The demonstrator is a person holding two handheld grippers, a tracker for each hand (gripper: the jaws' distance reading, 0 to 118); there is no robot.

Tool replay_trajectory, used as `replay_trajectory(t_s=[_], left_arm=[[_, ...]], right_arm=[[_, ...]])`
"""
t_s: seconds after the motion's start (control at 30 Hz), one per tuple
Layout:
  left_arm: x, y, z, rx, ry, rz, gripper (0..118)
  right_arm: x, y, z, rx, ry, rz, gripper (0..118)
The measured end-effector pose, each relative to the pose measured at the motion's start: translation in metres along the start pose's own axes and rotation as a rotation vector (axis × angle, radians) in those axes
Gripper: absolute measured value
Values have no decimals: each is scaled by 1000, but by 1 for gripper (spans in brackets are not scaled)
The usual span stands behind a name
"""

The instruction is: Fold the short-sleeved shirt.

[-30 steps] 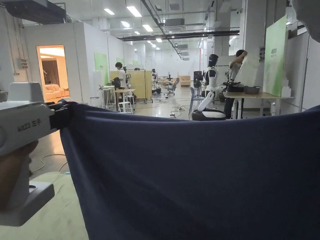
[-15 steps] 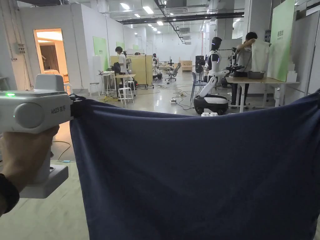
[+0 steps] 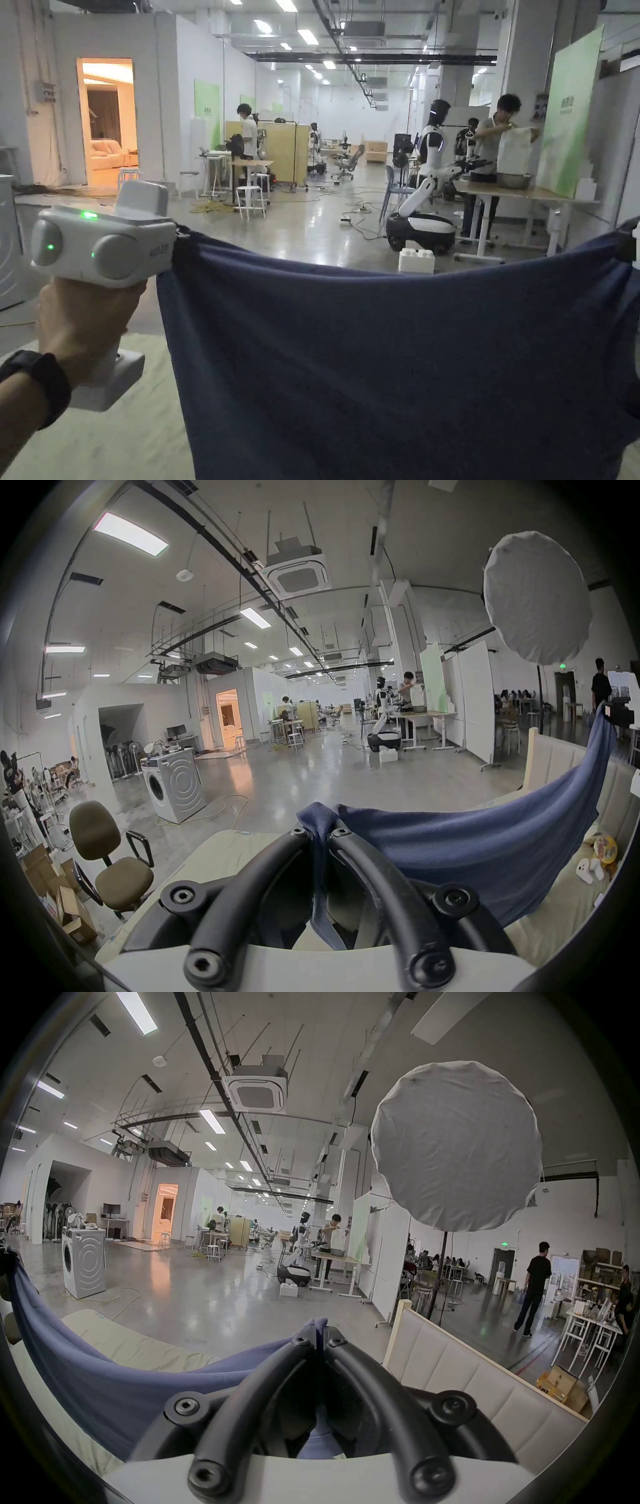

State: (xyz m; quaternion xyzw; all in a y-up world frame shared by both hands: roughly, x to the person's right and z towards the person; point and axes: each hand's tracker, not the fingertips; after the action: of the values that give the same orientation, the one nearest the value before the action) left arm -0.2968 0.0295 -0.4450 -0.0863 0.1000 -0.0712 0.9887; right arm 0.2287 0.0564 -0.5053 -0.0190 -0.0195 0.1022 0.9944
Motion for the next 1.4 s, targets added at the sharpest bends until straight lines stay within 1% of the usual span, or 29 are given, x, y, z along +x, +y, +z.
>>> replay_trajectory(t_s=[0.03,0.07,0.17,0.2,0.3,0.33,0.4,0.43,0.47,0.5,0.53,0.57,0.6,0.63,0.67,0.7,0.73,0.8,0.87,0.93,1.03,1.07,1.1,1.13,1.17,1.2,1.27,1.37,1.4], left_arm=[[2,-6,-5,-5,1,4,6],[3,-12,-10,-19,1,9,6],[6,-41,-23,-72,-19,47,6],[7,-55,-24,-89,-29,69,6],[5,-90,-19,-119,-120,128,6],[5,-100,-16,-132,-124,131,6],[-1,-119,-2,-145,-128,150,6],[-4,-125,5,-144,-140,152,6],[-8,-136,18,-146,-152,171,6],[-12,-144,23,-143,-164,190,6],[-18,-155,36,-140,-185,192,6],[-21,-169,49,-143,-184,183,6],[-22,-178,59,-152,-178,176,6],[-23,-192,75,-166,-181,170,6],[-25,-205,89,-163,-213,165,6],[-26,-220,107,-164,-213,166,6],[-27,-231,120,-170,-214,170,6],[-31,-261,152,-194,-255,198,6],[-33,-295,176,-265,-250,236,6],[-33,-325,202,-285,-258,260,6],[-29,-361,237,-365,-259,286,6],[-28,-372,249,-381,-259,295,6],[-26,-382,260,-393,-253,307,6],[-26,-392,269,-423,-251,339,6],[-24,-398,274,-442,-249,356,6],[-23,-406,280,-466,-237,364,6],[-26,-416,284,-476,-224,359,6],[-27,-428,281,-520,-213,338,6],[-28,-434,279,-545,-229,341,6]], right_arm=[[0,0,0,-5,6,0,3],[-2,-7,-3,-33,-39,6,3],[-10,-28,-5,-92,-7,20,3],[-19,-58,-26,-129,37,-1,3],[-21,-90,-31,-198,99,-73,3],[-25,-99,-23,-219,157,-93,3],[-24,-115,-5,-163,182,-14,3],[-20,-122,-2,-159,188,-22,3],[-31,-123,49,-91,133,48,3],[-29,-133,61,-109,156,9,3],[-27,-142,72,-82,169,23,3],[-24,-154,87,-134,151,-4,3],[-20,-163,102,-116,147,-16,3],[-16,-174,115,-140,172,-59,3],[-14,-192,134,-232,165,-138,3],[-10,-202,149,-173,160,-96,3],[-7,-217,163,-231,172,-126,3],[-3,-242,198,-207,160,-115,3],[5,-281,231,-331,180,-251,3],[6,-307,263,-341,175,-220,3],[4,-344,305,-425,168,-249,3],[3,-354,318,-444,166,-278,3],[2,-363,329,-479,177,-273,3],[2,-368,338,-499,146,-262,3],[1,-375,347,-514,118,-288,3],[1,-382,352,-533,142,-297,3],[1,-392,360,-573,104,-284,3],[0,-403,361,-627,107,-276,3],[12,-424,357,-666,105,-273,3]])
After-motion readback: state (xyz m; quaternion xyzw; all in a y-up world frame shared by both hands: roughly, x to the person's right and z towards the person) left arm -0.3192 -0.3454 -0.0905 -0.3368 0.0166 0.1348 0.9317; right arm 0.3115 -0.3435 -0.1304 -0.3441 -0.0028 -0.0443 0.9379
